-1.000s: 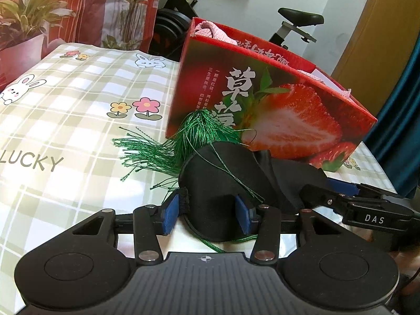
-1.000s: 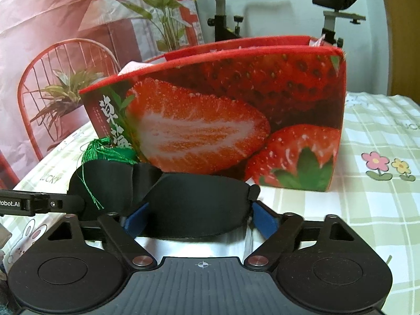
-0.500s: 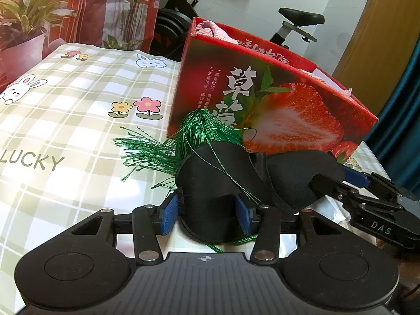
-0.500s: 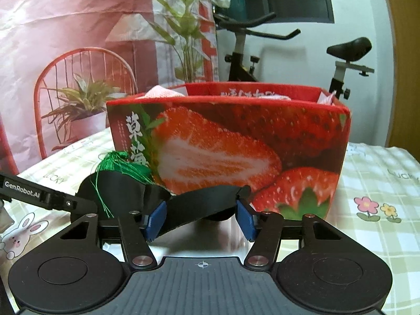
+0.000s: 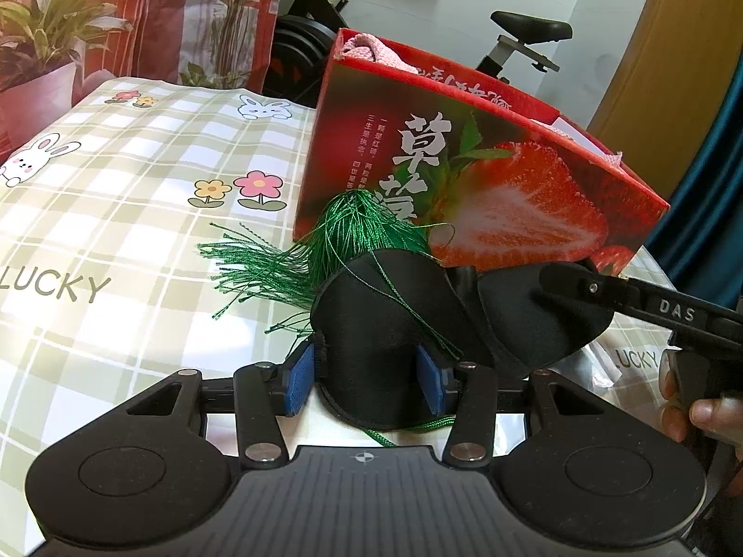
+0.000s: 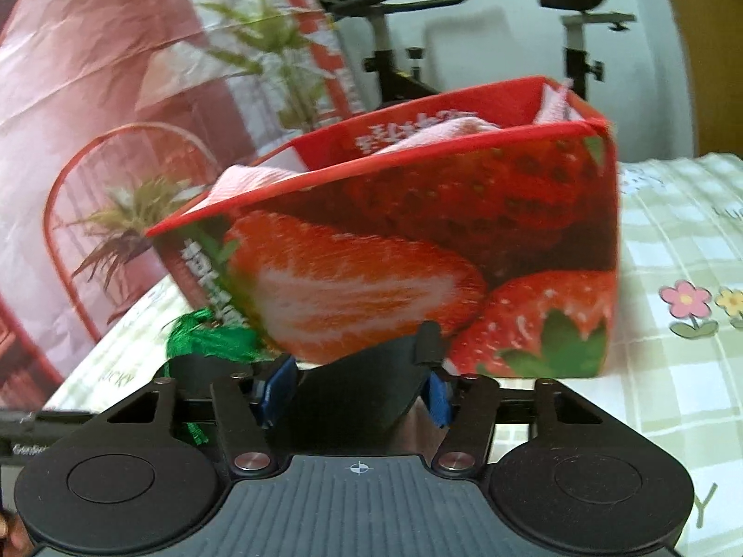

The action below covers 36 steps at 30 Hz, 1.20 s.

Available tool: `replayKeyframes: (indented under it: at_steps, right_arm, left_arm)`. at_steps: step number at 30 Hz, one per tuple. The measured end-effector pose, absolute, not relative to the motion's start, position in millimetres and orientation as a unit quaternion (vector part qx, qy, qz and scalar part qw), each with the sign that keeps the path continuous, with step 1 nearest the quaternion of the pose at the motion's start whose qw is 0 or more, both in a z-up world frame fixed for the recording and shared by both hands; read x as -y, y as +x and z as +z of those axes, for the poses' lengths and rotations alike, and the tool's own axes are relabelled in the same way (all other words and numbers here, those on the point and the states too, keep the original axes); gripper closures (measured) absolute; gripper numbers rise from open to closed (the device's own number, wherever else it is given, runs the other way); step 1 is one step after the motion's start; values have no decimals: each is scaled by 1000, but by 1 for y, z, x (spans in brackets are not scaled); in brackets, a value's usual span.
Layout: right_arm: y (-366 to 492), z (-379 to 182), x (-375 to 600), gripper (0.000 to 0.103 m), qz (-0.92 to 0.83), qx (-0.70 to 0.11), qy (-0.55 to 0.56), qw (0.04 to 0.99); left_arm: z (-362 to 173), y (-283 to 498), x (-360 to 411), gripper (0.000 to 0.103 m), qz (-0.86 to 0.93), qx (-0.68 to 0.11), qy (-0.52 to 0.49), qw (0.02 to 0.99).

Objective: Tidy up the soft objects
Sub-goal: 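Lift the black mask with both grippers and carry it over the red box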

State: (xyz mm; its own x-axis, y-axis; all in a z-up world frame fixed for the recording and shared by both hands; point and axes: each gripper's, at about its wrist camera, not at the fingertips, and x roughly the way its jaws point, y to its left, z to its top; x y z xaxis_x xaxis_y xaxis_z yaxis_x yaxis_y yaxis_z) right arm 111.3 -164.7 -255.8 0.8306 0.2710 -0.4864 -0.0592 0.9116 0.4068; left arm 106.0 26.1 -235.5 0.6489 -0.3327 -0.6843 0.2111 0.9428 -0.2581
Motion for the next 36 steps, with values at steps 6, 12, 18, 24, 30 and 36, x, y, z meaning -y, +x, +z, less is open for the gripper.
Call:
replayKeyframes:
  at_steps: [6, 12, 18, 24, 30, 36]
  right_arm:
    - [93, -265, 175, 74, 62, -258, 211, 941]
    - [86, -266, 167, 84, 70, -248, 189, 947]
    - [82, -260, 152, 85, 92, -242, 136, 956]
    - [83, -261, 154, 85, 94, -247, 139, 954]
    - [84, -262, 155, 85, 94, -249, 141, 954]
    - [85, -262, 155, 85, 94, -249, 142, 953]
  left_arm:
    - [-236, 106, -26, 53, -152, -392, -79, 904]
    - [-235, 107, -26, 53, -149, -391, -81, 905]
    - [-231, 103, -30, 53, -149, -377, -94, 909]
    - [-219, 96, -30, 53, -164, -350, -93, 917]
    - [-206, 86, -21, 54, -205, -312, -68, 925]
    - [-216, 93, -26, 75, -192, -340, -84, 916]
